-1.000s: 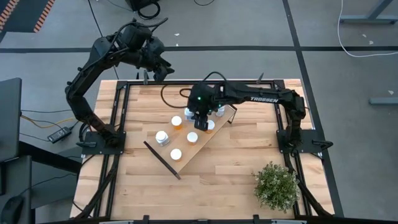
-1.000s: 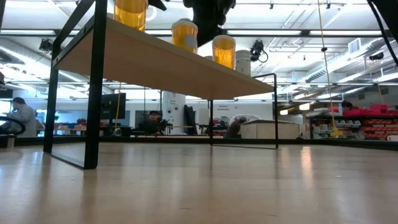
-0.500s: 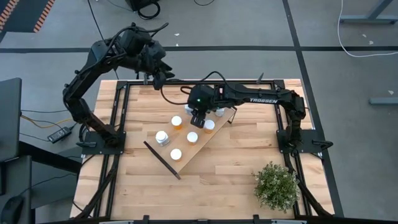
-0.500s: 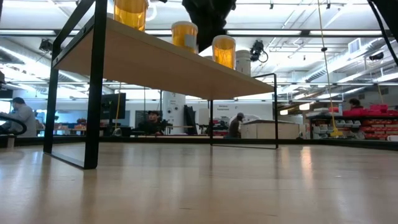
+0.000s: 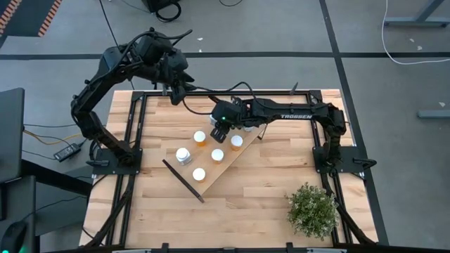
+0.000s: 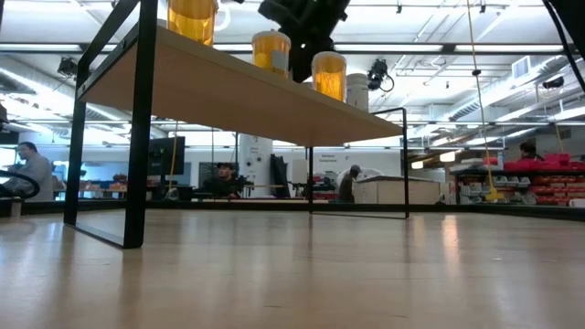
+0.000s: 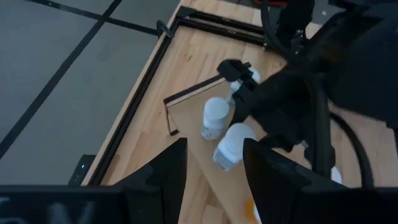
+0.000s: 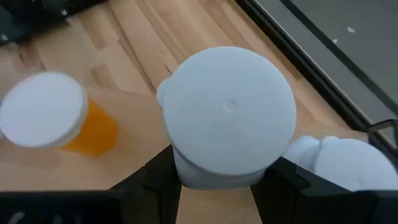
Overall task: Pick and place medicine bottles onto shelf by color
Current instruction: Put the white pill bottle on the shelf, then return to Home Position
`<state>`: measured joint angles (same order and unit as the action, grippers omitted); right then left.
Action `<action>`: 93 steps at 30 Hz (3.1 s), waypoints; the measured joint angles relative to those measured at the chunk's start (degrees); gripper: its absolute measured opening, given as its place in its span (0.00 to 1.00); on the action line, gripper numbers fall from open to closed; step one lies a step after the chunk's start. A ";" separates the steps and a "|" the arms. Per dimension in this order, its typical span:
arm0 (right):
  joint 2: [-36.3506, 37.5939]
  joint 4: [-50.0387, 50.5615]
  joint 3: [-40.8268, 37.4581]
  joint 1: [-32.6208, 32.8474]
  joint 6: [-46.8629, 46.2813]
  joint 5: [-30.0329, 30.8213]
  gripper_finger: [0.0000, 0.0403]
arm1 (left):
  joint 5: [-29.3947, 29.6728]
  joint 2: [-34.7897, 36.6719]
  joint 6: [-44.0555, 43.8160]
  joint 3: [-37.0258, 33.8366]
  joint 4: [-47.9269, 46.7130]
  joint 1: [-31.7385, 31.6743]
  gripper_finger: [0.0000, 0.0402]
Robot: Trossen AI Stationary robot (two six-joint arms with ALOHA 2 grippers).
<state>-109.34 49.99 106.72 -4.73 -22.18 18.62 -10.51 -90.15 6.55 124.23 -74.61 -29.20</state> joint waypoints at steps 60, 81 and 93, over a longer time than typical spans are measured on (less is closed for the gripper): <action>-0.02 -7.97 -7.38 1.01 -4.72 -1.08 0.54 | -0.06 -0.04 1.09 -0.01 -1.11 0.86 0.40; 1.30 -6.78 -7.17 1.03 -6.34 -2.90 0.54 | -0.06 -0.04 1.09 -0.01 -1.18 0.82 0.40; 3.72 -6.50 -7.11 1.01 -5.67 -2.28 0.54 | -0.06 -0.04 1.48 0.01 -1.58 0.82 0.40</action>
<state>-105.62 43.49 99.61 -3.72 -27.85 16.34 -10.57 -90.19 8.03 124.24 -76.19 -28.38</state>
